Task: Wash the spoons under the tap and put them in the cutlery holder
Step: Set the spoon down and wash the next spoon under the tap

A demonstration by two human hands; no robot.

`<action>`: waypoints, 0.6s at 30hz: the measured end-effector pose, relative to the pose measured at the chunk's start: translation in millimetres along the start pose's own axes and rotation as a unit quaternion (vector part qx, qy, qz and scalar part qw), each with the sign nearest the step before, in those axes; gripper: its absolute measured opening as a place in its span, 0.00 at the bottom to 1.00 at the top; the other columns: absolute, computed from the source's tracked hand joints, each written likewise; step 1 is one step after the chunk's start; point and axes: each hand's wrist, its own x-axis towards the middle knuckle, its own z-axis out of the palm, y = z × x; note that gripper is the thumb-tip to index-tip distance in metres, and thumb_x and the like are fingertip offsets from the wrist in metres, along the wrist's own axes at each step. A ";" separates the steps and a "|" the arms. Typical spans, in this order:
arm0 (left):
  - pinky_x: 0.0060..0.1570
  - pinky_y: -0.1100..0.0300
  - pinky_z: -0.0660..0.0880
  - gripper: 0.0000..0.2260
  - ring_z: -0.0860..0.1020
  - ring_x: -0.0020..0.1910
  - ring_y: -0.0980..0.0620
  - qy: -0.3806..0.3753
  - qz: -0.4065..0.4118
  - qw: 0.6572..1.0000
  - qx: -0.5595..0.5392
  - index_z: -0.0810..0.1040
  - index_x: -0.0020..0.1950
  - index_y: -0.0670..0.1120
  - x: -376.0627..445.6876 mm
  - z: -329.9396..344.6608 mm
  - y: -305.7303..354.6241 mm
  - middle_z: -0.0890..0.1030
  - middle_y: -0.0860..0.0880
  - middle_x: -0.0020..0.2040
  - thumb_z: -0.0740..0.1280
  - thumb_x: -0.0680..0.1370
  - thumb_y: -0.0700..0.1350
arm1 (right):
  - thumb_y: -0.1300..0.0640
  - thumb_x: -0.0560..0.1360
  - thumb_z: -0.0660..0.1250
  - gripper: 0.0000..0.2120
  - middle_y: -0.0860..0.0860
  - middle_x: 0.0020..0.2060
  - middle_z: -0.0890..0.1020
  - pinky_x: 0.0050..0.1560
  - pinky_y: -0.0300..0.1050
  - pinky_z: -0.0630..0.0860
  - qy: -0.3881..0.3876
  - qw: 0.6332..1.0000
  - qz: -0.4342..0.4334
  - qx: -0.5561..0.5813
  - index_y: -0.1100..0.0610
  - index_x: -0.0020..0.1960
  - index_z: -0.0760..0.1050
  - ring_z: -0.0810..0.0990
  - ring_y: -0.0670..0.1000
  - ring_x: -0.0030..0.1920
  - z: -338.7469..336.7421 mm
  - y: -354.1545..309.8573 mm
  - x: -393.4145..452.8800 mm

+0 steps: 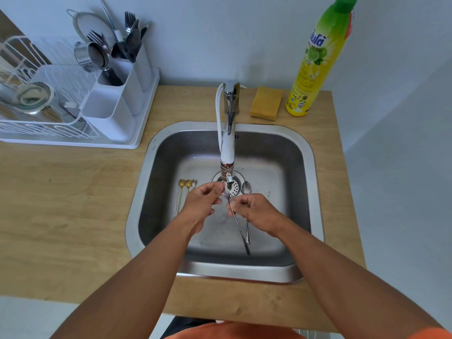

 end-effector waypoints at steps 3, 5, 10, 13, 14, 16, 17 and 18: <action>0.40 0.56 0.71 0.15 0.80 0.41 0.55 0.040 0.027 0.998 0.027 0.86 0.39 0.63 2.8 7.1 3.3 0.85 0.60 0.36 0.69 0.82 0.50 | 0.57 0.81 0.69 0.10 0.46 0.45 0.88 0.53 0.29 0.75 0.013 1.000 -0.017 -0.013 0.58 0.43 0.85 0.85 0.44 0.50 3.1 -5.3 5.2; 0.39 0.57 0.71 0.15 0.80 0.40 0.56 0.052 0.041 0.997 0.029 0.85 0.39 0.62 6.0 9.7 3.7 0.84 0.60 0.35 0.68 0.83 0.50 | 0.56 0.80 0.70 0.10 0.45 0.44 0.88 0.53 0.30 0.75 0.019 0.999 -0.022 -0.027 0.57 0.43 0.85 0.85 0.43 0.49 4.3 -9.2 8.4; 0.38 0.61 0.71 0.06 0.77 0.40 0.55 0.061 0.070 0.994 0.064 0.83 0.50 0.55 7.7 12.7 -0.6 0.82 0.55 0.39 0.71 0.81 0.43 | 0.53 0.80 0.70 0.11 0.48 0.42 0.88 0.55 0.48 0.80 0.037 0.998 -0.011 -0.056 0.53 0.41 0.85 0.85 0.47 0.46 5.1 -12.8 12.6; 0.40 0.63 0.73 0.04 0.78 0.40 0.56 0.036 0.063 0.994 0.087 0.84 0.50 0.49 2.2 16.1 -5.2 0.82 0.53 0.41 0.77 0.76 0.44 | 0.48 0.80 0.70 0.12 0.51 0.38 0.87 0.49 0.56 0.80 0.045 0.997 -0.006 -0.068 0.52 0.42 0.85 0.82 0.54 0.39 5.7 -10.4 8.9; 0.39 0.64 0.74 0.05 0.79 0.39 0.57 0.033 0.063 0.993 0.091 0.84 0.49 0.48 1.5 17.5 -6.6 0.83 0.54 0.40 0.77 0.77 0.46 | 0.48 0.80 0.70 0.12 0.52 0.38 0.86 0.47 0.56 0.79 0.047 0.996 -0.007 -0.074 0.52 0.42 0.85 0.81 0.57 0.38 6.0 -9.3 7.7; 0.37 0.65 0.75 0.06 0.81 0.40 0.55 0.042 0.059 0.992 0.102 0.85 0.47 0.49 0.8 20.8 -7.6 0.86 0.55 0.39 0.73 0.80 0.50 | 0.51 0.80 0.70 0.10 0.50 0.39 0.87 0.49 0.54 0.80 0.052 0.995 -0.001 -0.088 0.51 0.41 0.85 0.84 0.56 0.42 5.5 -6.5 6.5; 0.38 0.63 0.74 0.07 0.81 0.41 0.54 0.050 0.056 0.991 0.111 0.85 0.46 0.51 0.0 22.8 -7.2 0.86 0.54 0.40 0.70 0.82 0.50 | 0.53 0.79 0.70 0.10 0.48 0.39 0.87 0.48 0.51 0.80 0.057 0.994 0.005 -0.094 0.50 0.41 0.84 0.85 0.52 0.42 4.6 -4.8 6.1; 0.38 0.62 0.73 0.09 0.81 0.42 0.53 0.056 0.056 0.989 0.124 0.85 0.46 0.53 0.5 23.4 -8.2 0.86 0.54 0.41 0.67 0.84 0.50 | 0.53 0.79 0.70 0.10 0.46 0.38 0.87 0.45 0.45 0.79 0.060 0.993 0.010 -0.097 0.49 0.40 0.84 0.84 0.46 0.41 3.7 -3.6 5.5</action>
